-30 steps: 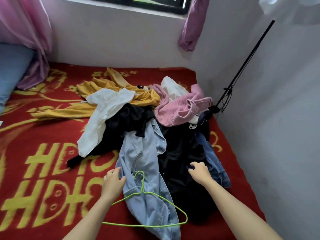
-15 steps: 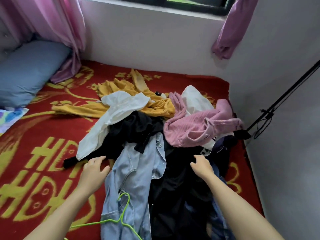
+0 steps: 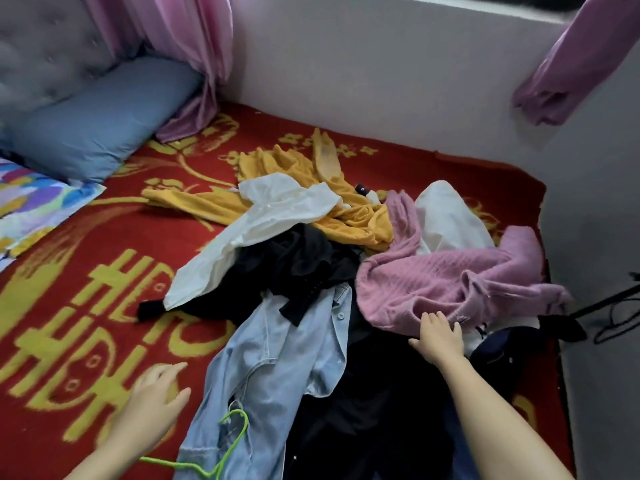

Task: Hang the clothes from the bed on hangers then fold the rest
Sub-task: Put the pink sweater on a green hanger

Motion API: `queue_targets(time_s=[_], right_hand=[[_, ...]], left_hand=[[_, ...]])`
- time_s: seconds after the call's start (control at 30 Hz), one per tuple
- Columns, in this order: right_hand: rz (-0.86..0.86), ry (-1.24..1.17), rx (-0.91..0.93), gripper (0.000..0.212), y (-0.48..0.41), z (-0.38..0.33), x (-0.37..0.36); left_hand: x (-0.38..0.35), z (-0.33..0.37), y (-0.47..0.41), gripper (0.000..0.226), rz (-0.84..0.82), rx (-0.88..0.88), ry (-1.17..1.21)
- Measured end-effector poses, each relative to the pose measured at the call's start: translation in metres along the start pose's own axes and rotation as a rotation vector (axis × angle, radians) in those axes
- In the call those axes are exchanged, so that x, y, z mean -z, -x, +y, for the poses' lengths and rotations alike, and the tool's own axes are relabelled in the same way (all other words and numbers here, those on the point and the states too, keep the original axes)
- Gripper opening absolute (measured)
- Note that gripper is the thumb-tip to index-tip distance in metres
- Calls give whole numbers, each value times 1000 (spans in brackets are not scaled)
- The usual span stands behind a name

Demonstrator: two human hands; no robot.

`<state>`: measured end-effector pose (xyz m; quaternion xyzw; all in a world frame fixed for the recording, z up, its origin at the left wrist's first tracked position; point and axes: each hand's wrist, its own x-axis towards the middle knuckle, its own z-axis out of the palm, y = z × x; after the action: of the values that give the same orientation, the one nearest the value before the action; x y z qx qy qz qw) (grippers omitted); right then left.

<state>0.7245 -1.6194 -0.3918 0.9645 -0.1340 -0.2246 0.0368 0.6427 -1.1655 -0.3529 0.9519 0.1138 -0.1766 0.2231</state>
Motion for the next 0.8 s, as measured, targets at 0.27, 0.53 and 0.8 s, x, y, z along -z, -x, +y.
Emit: queue_targets(time_s=[0.27,0.53,0.8], right_hand=[[82,-145,-129,25,-1,-23,-34],[552,-418,-60,34,117,-49,-59],[1100,-288,88,38,213,-52,37]], left_hand=[[1,-47,7,41,42,124,50],[-26,10,30,53,-32,-101,-89],[-47,128,73,96,-2,-685,-238]])
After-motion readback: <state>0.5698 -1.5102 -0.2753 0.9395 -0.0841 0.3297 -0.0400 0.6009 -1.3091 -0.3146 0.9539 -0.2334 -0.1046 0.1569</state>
